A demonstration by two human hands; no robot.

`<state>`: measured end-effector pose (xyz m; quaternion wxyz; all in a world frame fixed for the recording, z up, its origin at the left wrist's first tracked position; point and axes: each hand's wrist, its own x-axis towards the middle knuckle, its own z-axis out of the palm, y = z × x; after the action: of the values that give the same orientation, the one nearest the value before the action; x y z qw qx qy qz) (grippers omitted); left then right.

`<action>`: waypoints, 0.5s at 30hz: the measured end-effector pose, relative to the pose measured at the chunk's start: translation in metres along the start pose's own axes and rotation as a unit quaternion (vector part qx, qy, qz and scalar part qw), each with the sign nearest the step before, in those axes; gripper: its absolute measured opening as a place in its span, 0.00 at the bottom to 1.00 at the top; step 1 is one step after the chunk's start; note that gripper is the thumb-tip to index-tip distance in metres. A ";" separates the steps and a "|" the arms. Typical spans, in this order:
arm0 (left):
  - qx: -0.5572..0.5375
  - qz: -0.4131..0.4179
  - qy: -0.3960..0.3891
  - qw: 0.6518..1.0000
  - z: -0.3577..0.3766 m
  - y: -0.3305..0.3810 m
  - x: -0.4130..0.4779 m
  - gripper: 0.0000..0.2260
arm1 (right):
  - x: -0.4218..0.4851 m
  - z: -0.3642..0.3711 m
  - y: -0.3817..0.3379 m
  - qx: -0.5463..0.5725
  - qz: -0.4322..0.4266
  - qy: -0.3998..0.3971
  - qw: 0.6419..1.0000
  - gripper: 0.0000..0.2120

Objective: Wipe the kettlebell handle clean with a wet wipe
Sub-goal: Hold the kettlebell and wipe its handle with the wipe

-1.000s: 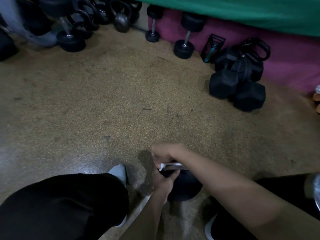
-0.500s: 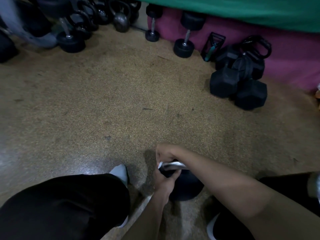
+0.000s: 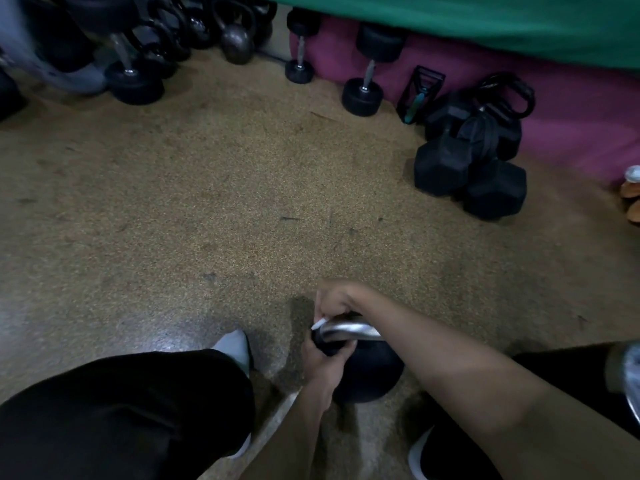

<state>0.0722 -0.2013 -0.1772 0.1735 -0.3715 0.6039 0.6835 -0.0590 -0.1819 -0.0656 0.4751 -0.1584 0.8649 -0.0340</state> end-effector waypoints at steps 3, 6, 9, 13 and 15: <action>0.000 -0.003 -0.004 1.000 0.001 -0.004 0.005 0.41 | 0.000 0.000 -0.002 -0.023 0.030 0.008 0.999 0.10; -0.004 0.003 -0.002 1.000 0.000 -0.002 0.002 0.41 | 0.002 0.003 -0.011 -0.063 0.043 0.027 0.997 0.07; -0.009 0.004 -0.006 1.000 0.000 0.000 0.000 0.37 | 0.008 0.014 -0.023 -0.114 0.027 0.022 0.993 0.08; 0.007 0.009 -0.011 1.000 0.000 -0.002 -0.001 0.43 | 0.007 0.013 -0.031 -0.136 0.001 -0.003 0.991 0.06; 0.008 0.016 -0.013 1.000 -0.001 -0.005 0.003 0.44 | 0.006 0.009 -0.029 -0.113 0.007 0.011 0.994 0.03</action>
<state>0.0739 -0.2014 -0.1827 0.1738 -0.3515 0.6129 0.6860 -0.0473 -0.2106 -0.0697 0.4450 -0.2042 0.8695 0.0655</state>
